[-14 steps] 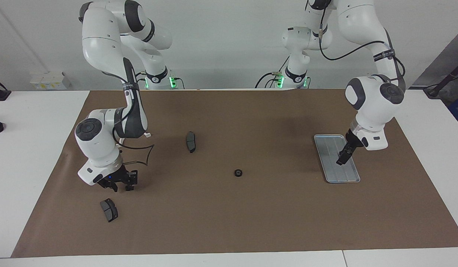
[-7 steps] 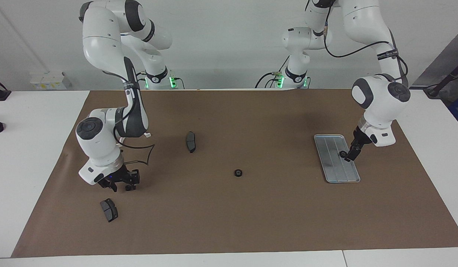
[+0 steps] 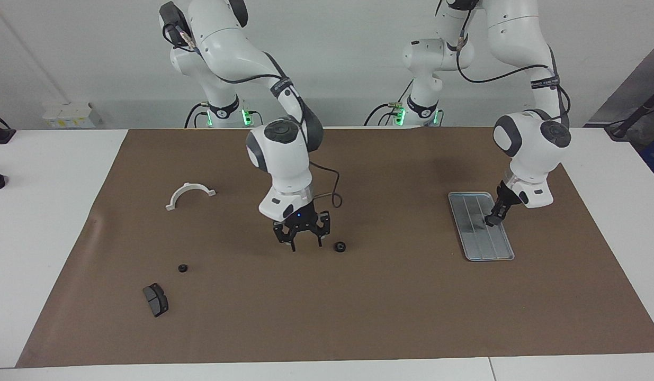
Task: Place bearing gear from tray to pile
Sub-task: 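Grasp the center gear with the right gripper while the left gripper grasps another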
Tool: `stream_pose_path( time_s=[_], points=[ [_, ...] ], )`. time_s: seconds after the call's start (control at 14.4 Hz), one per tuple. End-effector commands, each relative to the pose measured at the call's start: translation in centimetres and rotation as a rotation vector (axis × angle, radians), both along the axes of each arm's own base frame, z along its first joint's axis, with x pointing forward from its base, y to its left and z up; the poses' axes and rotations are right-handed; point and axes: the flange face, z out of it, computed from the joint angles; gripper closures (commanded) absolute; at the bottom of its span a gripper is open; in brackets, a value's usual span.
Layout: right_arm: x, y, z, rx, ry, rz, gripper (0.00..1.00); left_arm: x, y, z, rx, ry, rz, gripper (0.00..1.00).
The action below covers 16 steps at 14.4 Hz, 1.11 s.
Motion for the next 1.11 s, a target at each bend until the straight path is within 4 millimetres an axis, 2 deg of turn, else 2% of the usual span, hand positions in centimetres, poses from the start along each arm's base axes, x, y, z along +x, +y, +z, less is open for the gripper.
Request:
stream_pose_path(
  time_s=[0.0, 0.14, 0.28, 0.49, 0.69, 0.9, 1.04],
  points=[
    [-0.9, 2.5, -0.7, 0.037, -0.015, -0.012, 0.28, -0.8, 0.2, 0.1, -0.004, -0.035, 0.004, 0.43],
    [-1.5, 4.3, -2.3, 0.058, -0.029, 0.003, 0.28, -1.2, -0.1, -0.5, -0.005, -0.023, -0.003, 0.32],
    [-1.3, 5.0, -3.5, 0.081, -0.056, 0.013, 0.28, -1.3, 0.0, -0.5, -0.005, -0.021, -0.003, 0.32],
    [-2.4, 6.9, -5.4, 0.074, -0.056, 0.051, 0.29, -1.6, 0.1, -0.7, -0.005, -0.017, -0.015, 0.32],
    [-2.6, 6.4, -6.4, 0.041, -0.052, 0.069, 0.29, -1.8, 0.2, -0.7, -0.003, -0.015, -0.036, 0.30],
    [-2.8, 5.3, -7.9, 0.010, -0.034, 0.074, 0.32, -2.3, 1.0, -2.9, 0.014, -0.072, -0.020, 0.30],
    [-3.1, 4.9, -8.4, 0.002, -0.024, 0.074, 0.34, -2.0, 1.0, -2.9, 0.010, -0.047, -0.019, 0.30]
  ],
)
